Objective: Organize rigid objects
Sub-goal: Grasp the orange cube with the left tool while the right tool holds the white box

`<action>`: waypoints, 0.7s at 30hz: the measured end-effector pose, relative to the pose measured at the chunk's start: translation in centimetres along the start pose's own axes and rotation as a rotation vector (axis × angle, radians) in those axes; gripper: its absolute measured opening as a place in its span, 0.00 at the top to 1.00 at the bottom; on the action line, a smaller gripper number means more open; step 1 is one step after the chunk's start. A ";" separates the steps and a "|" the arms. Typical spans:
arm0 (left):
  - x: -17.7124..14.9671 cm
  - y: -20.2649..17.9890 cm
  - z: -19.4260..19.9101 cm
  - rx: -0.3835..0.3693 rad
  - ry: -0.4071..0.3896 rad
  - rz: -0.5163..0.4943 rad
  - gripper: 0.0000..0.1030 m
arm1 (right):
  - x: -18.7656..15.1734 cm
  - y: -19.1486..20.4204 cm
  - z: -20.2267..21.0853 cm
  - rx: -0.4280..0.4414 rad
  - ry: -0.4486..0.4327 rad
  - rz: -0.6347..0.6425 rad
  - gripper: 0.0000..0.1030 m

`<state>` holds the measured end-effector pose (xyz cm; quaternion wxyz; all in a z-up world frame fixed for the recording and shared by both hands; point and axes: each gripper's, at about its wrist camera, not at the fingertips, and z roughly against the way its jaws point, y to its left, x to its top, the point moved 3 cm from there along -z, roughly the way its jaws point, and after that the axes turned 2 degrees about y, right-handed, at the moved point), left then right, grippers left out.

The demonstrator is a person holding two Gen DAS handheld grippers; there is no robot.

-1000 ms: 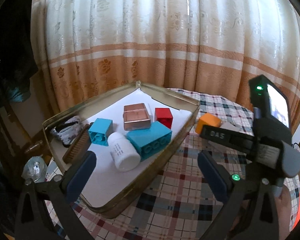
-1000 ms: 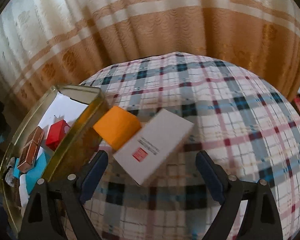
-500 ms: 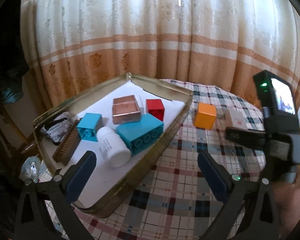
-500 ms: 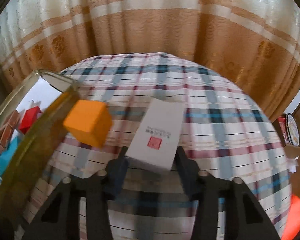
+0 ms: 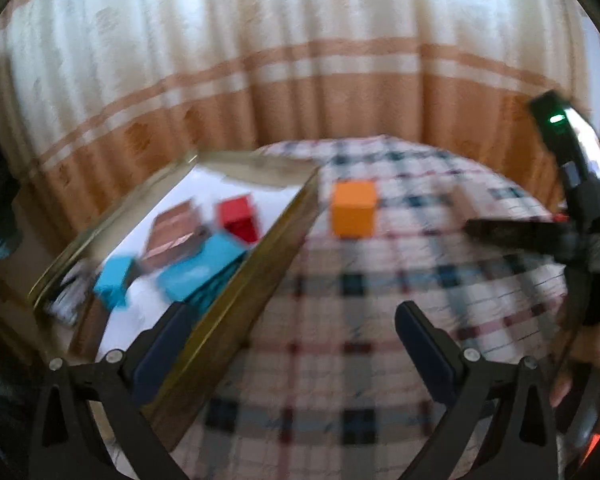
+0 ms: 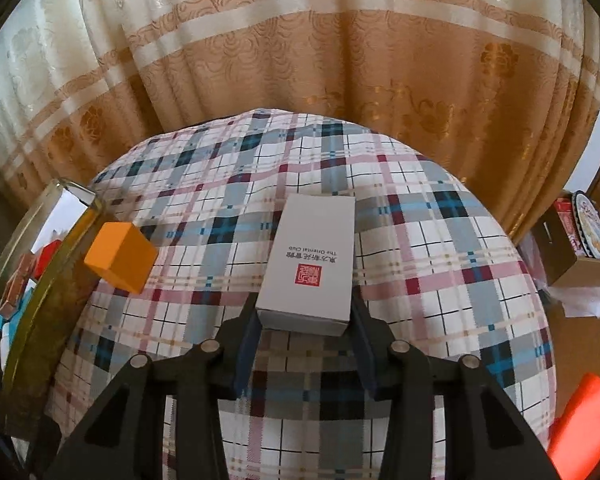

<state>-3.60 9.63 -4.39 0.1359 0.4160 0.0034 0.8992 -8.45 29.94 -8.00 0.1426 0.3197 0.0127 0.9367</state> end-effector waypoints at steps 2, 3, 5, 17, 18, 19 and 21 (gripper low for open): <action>0.7 -1.3 0.0 0.010 -0.029 -0.056 0.00 | -0.1 -0.1 0.1 0.010 -0.007 -0.017 0.56; 1.2 -2.3 -0.3 0.027 -0.043 -0.101 0.01 | -0.2 -0.4 0.2 0.020 -0.012 -0.032 0.56; 1.8 -3.6 -1.0 0.037 -0.046 -0.152 0.01 | -0.5 -1.3 0.7 0.034 -0.032 -0.076 0.56; 5.1 -8.2 -7.3 0.079 0.046 -0.183 0.03 | -0.7 -3.9 1.4 0.093 -0.061 -0.208 0.56; 5.3 -8.2 -7.9 0.078 0.058 -0.172 0.03 | -0.7 -3.9 1.4 0.093 -0.060 -0.205 0.56; 5.5 -8.1 -8.3 0.081 0.070 -0.156 0.03 | -0.7 -3.8 1.4 0.092 -0.058 -0.203 0.56; 6.0 -7.7 -9.0 0.100 0.077 -0.127 0.03 | -0.7 -3.7 1.2 0.095 -0.054 -0.202 0.56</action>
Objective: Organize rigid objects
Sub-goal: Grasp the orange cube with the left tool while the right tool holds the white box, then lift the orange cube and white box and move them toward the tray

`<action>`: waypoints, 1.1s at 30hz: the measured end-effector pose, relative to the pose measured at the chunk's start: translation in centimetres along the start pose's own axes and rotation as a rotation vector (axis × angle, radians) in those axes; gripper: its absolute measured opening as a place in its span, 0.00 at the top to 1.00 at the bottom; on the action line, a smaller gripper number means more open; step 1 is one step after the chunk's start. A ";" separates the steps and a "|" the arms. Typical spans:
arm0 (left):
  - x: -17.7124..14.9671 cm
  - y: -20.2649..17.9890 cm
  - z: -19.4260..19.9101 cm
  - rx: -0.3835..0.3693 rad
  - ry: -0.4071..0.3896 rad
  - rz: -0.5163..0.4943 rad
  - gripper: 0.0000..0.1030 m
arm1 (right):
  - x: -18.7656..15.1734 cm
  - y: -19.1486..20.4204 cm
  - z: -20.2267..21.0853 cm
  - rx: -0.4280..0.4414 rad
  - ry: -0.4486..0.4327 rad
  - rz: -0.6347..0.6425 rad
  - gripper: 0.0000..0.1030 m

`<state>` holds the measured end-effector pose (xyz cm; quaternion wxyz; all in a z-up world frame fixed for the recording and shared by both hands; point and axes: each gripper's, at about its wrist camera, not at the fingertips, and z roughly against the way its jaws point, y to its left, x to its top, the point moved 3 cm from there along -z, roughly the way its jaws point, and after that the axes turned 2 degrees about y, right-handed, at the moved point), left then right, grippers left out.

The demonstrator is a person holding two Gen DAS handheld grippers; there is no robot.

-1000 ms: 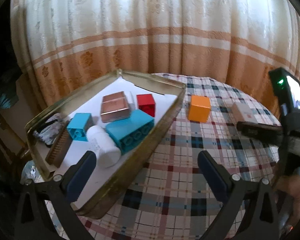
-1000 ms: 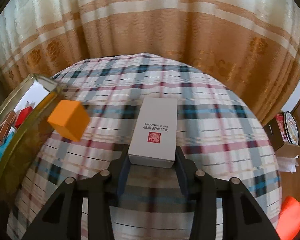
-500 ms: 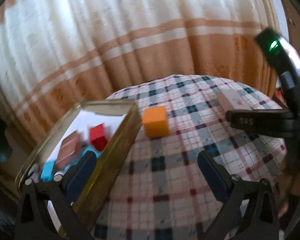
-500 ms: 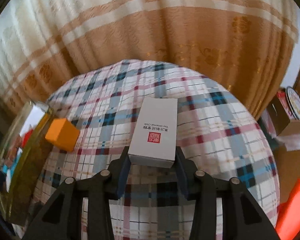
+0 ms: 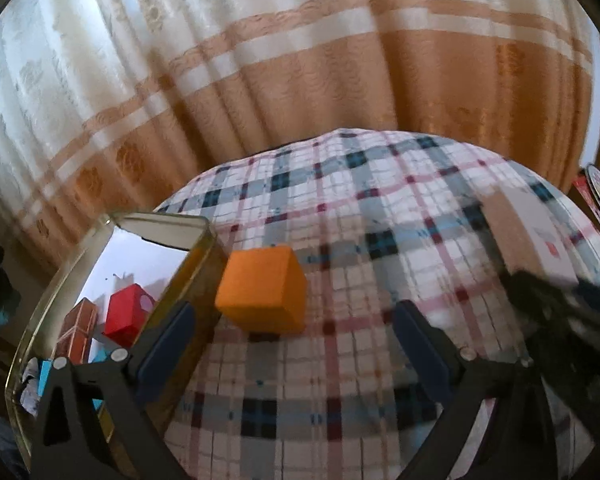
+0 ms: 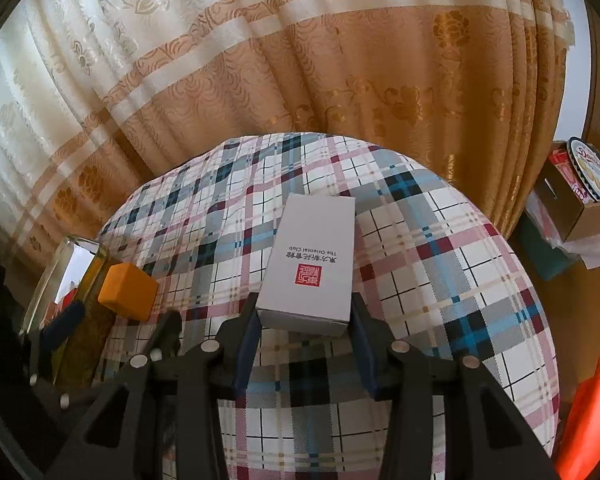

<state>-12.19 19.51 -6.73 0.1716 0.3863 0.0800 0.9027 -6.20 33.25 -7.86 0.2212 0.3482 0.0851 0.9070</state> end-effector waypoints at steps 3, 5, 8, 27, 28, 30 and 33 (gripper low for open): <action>0.6 0.5 -1.1 0.004 0.029 0.030 0.03 | -0.1 -0.2 -0.1 0.013 0.008 -0.010 0.56; 0.7 0.6 -1.9 -0.023 0.064 0.054 0.06 | -0.1 -0.3 -0.1 0.021 0.010 -0.020 0.56; 1.1 0.3 -2.7 -0.045 0.095 0.069 0.19 | -0.1 -0.4 -0.1 0.028 0.010 -0.024 0.56; 0.1 0.4 -2.4 -0.233 0.096 0.077 0.61 | 0.0 -0.2 -0.2 -0.011 0.011 -0.005 0.56; -0.4 0.5 -2.0 -0.229 0.094 0.072 0.61 | 0.0 -0.2 -0.1 -0.015 0.011 -0.006 0.56; -1.2 1.0 -1.5 -0.226 0.096 0.067 0.61 | 0.0 -0.2 -0.1 -0.023 0.010 -0.007 0.56; -2.7 1.8 -0.4 -0.245 0.096 0.074 0.61 | -0.3 0.1 0.1 -0.045 0.012 0.000 0.56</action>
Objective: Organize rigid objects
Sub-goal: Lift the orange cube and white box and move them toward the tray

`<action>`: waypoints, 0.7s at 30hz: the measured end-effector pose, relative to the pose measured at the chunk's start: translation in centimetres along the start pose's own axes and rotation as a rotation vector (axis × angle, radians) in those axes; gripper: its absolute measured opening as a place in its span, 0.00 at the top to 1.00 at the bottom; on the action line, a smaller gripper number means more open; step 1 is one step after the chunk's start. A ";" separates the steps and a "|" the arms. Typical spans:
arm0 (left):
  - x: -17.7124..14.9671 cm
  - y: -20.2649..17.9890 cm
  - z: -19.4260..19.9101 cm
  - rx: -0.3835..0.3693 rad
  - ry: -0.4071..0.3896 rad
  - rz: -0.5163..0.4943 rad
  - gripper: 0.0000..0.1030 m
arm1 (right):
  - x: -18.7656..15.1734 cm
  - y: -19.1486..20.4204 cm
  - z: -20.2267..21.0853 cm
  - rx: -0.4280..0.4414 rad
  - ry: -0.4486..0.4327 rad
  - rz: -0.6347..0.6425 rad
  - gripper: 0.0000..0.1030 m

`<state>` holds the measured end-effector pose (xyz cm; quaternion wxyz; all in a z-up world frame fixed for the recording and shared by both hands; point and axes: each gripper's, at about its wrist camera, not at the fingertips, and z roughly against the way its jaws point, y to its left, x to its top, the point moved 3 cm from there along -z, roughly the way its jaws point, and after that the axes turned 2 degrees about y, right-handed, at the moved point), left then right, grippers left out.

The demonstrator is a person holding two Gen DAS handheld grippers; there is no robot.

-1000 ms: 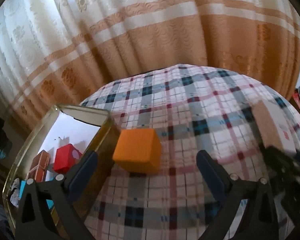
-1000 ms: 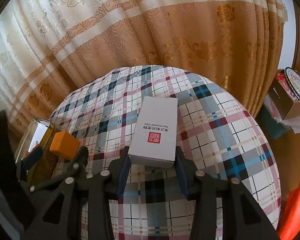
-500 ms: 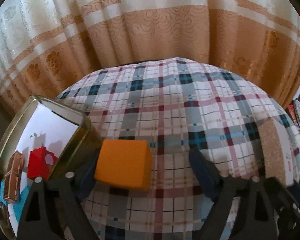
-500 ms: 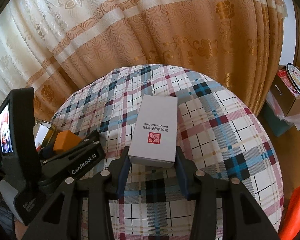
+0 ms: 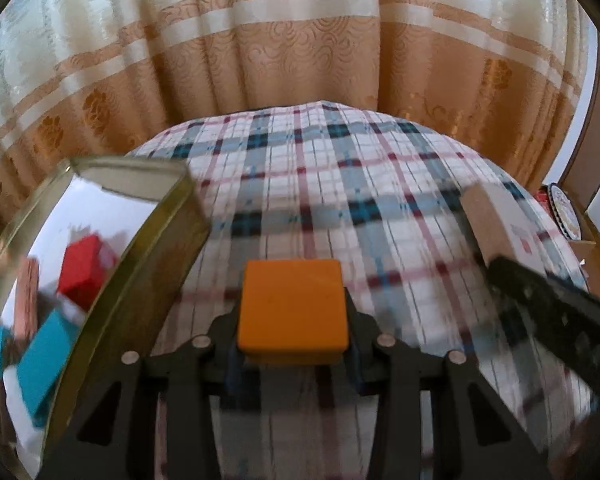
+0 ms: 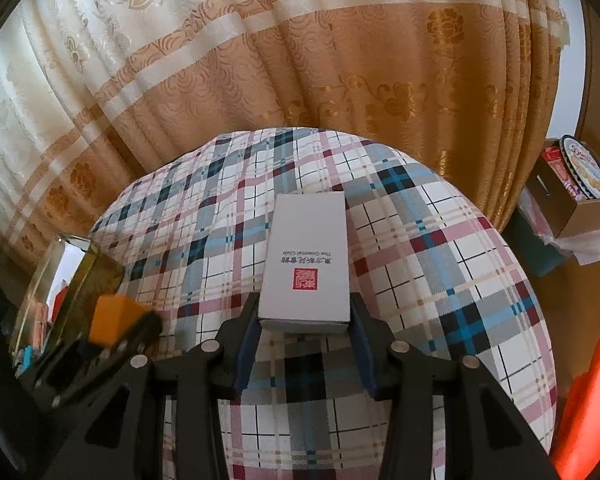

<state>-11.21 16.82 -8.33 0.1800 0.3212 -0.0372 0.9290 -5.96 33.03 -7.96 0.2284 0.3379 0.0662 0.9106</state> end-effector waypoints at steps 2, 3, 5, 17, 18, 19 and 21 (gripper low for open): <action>-0.8 0.2 0.5 -0.010 0.008 0.003 0.61 | -0.4 0.3 0.2 -0.007 -0.001 0.005 0.56; -1.3 0.3 0.9 -0.026 0.010 0.004 0.61 | -0.5 0.4 0.3 -0.007 -0.002 0.008 0.56; -2.4 0.6 1.7 -0.063 0.006 -0.006 0.61 | -1.0 0.5 0.7 -0.008 -0.006 0.004 0.56; -4.8 3.7 3.7 -0.123 0.045 0.072 0.61 | -3.5 2.2 1.9 0.003 -0.007 0.018 0.56; -5.0 3.6 3.7 -0.116 0.046 0.068 0.61 | -3.5 2.2 2.0 0.001 -0.009 0.018 0.56; -5.2 3.4 3.8 -0.102 0.044 0.059 0.61 | -3.5 2.1 1.9 0.001 -0.009 0.016 0.56; -5.3 2.8 3.7 -0.061 0.048 0.029 0.61 | -3.5 2.2 2.0 0.003 -0.008 0.018 0.56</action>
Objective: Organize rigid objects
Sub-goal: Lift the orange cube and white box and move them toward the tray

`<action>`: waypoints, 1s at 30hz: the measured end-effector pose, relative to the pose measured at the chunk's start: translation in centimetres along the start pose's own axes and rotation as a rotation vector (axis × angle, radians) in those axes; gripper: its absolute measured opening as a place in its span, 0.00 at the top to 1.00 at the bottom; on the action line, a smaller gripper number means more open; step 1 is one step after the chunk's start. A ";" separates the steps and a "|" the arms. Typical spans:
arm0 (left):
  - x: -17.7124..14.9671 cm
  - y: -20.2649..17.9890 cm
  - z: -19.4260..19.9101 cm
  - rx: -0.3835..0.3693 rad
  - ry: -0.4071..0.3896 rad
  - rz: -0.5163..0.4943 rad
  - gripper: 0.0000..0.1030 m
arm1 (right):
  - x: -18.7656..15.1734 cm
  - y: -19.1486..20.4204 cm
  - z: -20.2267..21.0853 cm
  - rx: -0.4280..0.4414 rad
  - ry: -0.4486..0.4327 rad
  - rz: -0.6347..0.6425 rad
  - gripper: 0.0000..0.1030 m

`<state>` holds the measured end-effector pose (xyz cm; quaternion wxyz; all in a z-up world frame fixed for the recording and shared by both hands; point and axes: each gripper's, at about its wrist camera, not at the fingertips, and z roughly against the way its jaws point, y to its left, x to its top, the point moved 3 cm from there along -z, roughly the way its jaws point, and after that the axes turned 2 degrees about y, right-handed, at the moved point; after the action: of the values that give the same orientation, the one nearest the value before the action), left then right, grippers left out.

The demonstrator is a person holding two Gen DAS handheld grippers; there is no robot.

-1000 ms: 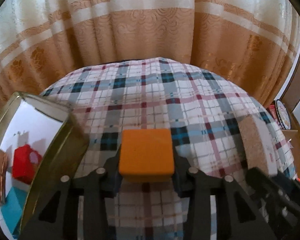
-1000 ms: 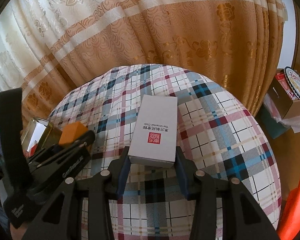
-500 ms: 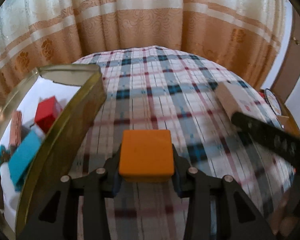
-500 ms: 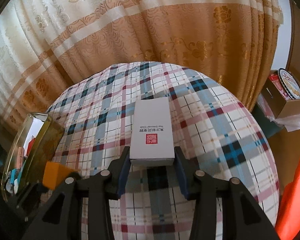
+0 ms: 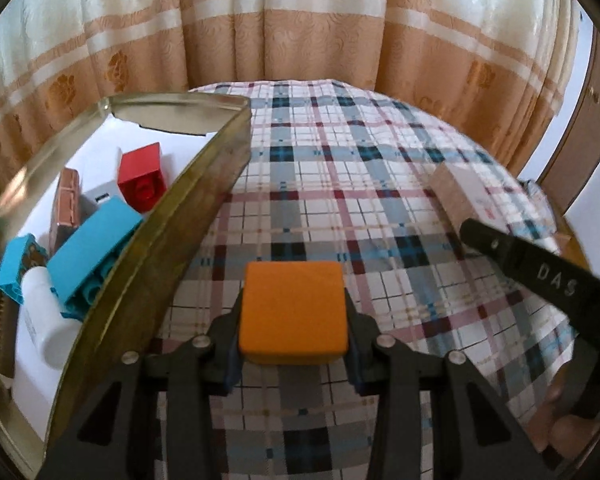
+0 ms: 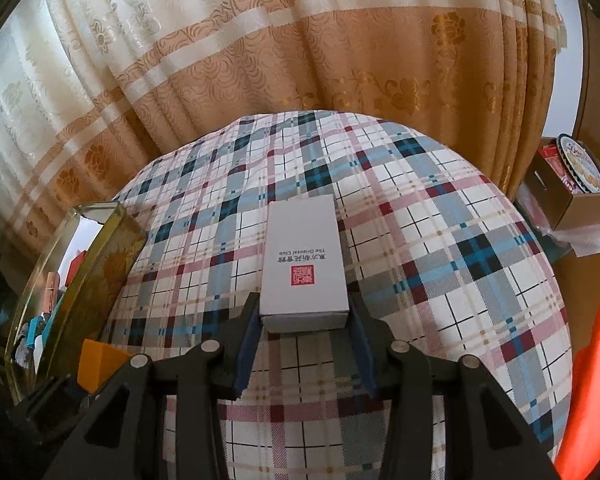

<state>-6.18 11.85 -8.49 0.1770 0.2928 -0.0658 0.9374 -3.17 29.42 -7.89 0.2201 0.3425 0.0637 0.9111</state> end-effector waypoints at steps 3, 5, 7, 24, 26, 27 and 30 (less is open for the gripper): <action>-0.1 -0.5 -0.1 0.029 0.000 -0.026 0.61 | -0.1 0.3 0.1 -0.003 0.003 0.013 0.56; -0.2 -0.4 0.0 0.030 0.000 -0.025 0.61 | -0.1 0.4 0.0 -0.011 0.005 0.024 0.56; -0.2 -0.6 0.0 0.034 -0.001 -0.027 0.61 | -0.2 0.5 0.1 -0.011 0.006 0.027 0.56; -0.4 -0.3 0.3 0.018 -0.002 -0.015 0.61 | -1.9 0.9 1.2 -0.013 0.015 0.038 0.56; -0.5 -0.4 0.3 0.015 -0.003 -0.014 0.61 | -2.2 1.2 1.5 -0.005 0.007 0.050 0.56; -0.6 -0.5 0.4 0.012 -0.002 -0.013 0.61 | -2.2 1.4 1.7 -0.008 -0.004 0.057 0.56; -0.7 -0.6 0.5 0.006 -0.003 -0.015 0.61 | -2.3 1.9 2.4 -0.019 -0.035 0.083 0.56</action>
<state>-5.16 12.08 -8.51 0.1829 0.2952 -0.0612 0.9358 -0.80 26.60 -6.91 0.1866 0.3586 0.0368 0.9139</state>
